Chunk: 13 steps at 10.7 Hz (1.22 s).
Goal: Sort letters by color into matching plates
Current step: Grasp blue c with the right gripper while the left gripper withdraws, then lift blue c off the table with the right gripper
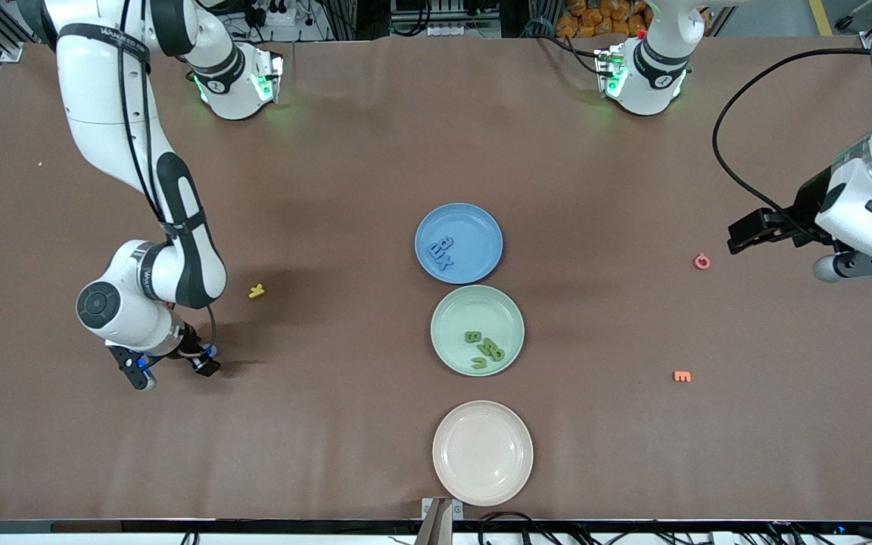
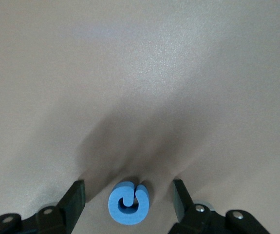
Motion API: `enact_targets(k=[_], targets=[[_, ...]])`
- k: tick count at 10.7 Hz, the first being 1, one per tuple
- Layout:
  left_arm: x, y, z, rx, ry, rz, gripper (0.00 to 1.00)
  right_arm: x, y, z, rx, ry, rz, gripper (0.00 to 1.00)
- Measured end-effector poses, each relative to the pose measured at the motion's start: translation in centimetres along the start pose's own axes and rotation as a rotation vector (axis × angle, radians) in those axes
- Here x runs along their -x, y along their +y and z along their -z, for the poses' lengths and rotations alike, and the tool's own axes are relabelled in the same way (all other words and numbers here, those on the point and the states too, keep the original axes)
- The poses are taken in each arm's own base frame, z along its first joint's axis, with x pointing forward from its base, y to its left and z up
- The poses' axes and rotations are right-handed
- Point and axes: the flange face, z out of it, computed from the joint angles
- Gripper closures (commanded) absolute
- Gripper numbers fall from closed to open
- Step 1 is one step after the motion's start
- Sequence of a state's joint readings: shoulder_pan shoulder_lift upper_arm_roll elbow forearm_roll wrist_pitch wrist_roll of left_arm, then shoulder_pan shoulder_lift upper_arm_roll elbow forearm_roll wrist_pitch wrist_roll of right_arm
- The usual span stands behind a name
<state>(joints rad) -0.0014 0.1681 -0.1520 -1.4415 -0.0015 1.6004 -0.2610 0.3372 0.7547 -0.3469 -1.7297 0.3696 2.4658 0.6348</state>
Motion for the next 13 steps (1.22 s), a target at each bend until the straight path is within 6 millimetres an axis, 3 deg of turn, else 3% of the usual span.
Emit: enact_targets(k=[4, 7, 13], targets=[[0.6, 1.0, -0.1, 0.000, -0.005, -0.019, 0.00, 0.5, 0.3, 0.2, 0.000, -0.005, 0.001, 0.33], [0.5, 0.7, -0.1, 0.000, -0.005, -0.013, 0.00, 0.8, 0.5, 0.2, -0.010, 0.009, 0.010, 0.50], [0.2, -0.4, 0.0, -0.109, 0.027, -0.021, 0.00, 1.2, 0.4, 0.5, -0.016, 0.007, 0.026, 0.60]])
